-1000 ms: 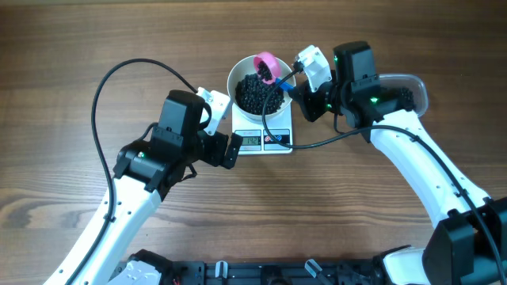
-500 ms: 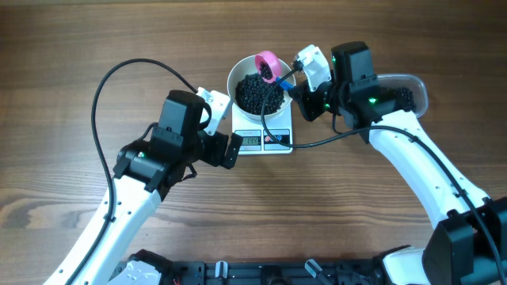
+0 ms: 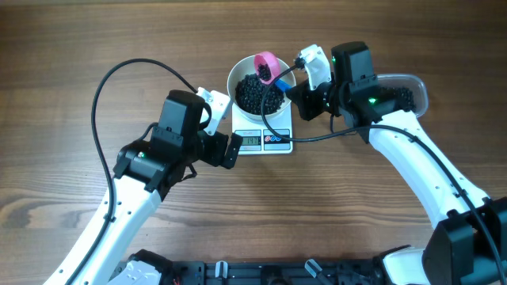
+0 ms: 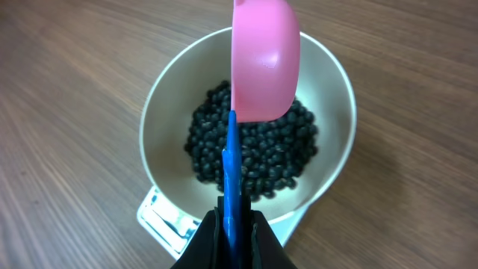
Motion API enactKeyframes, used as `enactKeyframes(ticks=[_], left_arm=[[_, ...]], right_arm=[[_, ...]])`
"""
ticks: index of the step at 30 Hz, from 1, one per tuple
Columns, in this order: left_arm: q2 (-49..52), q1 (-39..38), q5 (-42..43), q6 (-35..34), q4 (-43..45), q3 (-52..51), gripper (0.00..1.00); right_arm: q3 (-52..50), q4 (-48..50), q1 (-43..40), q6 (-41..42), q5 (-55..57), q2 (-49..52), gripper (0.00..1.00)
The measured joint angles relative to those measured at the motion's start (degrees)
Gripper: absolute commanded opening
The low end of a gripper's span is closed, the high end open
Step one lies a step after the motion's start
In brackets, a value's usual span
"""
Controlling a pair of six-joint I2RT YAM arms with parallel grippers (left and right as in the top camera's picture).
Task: Scoop item into bowl and weigh 150g on scale
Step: 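Tilt the scoop slowly to trickle beans into the bowl, right gripper, then keep the scoop tilted over the bowl, adding a few more beans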
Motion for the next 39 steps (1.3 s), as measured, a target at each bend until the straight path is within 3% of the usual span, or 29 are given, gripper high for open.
enactKeyframes(ticks=[24, 39], left_arm=[[0.0, 0.0, 0.0, 0.0, 0.0, 0.0, 1.00], [0.0, 0.0, 0.0, 0.0, 0.0, 0.0, 1.00]], right_arm=[[0.0, -0.3, 0.0, -8.4, 0.3, 0.0, 0.04], [0.0, 0.4, 0.0, -5.5, -0.1, 0.0, 0.04]])
